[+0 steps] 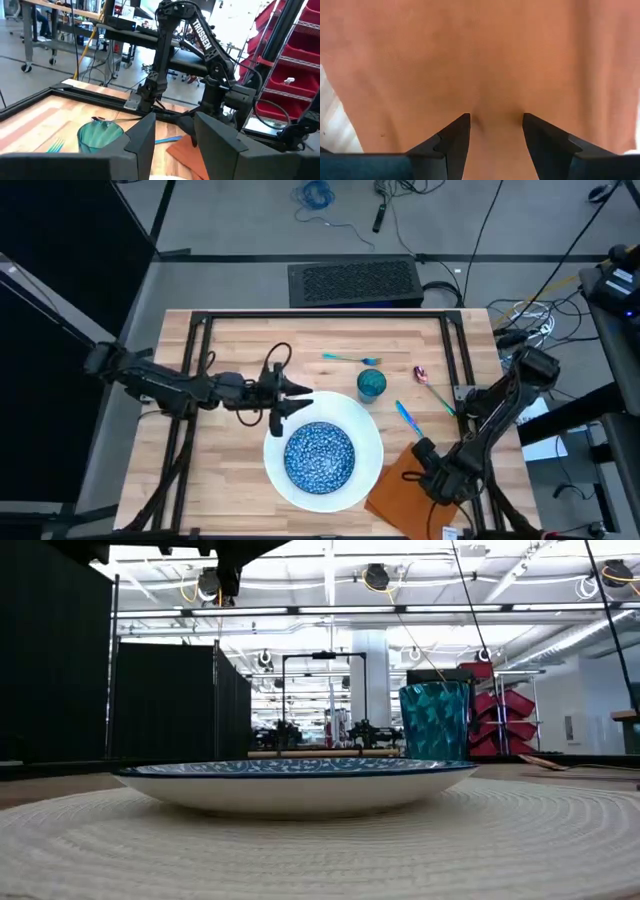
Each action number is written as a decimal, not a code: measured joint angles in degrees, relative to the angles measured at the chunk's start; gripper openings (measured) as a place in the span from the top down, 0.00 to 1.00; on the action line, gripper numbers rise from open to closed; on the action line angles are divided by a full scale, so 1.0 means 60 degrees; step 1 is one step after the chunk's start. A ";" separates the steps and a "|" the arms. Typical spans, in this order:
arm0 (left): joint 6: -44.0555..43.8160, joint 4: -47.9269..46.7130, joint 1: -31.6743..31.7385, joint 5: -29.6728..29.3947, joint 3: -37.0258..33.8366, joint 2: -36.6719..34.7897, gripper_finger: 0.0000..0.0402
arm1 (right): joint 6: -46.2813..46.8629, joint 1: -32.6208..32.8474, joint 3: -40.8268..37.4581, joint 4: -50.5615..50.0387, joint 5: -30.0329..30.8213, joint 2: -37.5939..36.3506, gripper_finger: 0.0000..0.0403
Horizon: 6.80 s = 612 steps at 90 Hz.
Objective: Set table place
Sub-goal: Fold the brown table napkin
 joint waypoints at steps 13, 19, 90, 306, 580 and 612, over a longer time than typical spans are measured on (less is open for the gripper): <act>0.0066 -0.0086 0.0011 0.0000 0.0000 0.0000 0.70 | 0.0302 0.0000 0.0000 0.0014 -0.0021 0.0096 0.58; 0.0077 -0.0203 0.0039 0.0000 0.0000 0.0004 0.70 | 0.0440 0.0000 0.0000 -0.0021 0.0091 0.0099 0.60; 0.0052 -0.0255 0.0047 0.0294 0.0000 0.0004 0.70 | 0.0921 -0.0396 0.0924 -0.1109 0.0443 0.0088 1.00; 0.2105 -0.6357 -0.4322 -0.6473 0.0401 -0.5377 0.70 | -0.6777 -0.8640 1.1935 0.0845 0.0135 0.5766 1.00; -0.6489 -0.9230 -0.5087 -0.6275 -0.0875 -0.3304 0.70 | -0.2405 -0.8658 1.5041 -0.7826 0.4067 0.1861 0.22; -0.8218 -0.9136 -0.4208 -0.5002 -0.0874 -0.1166 0.67 | -0.2384 -0.8282 1.5030 -0.8032 0.4056 0.1290 0.22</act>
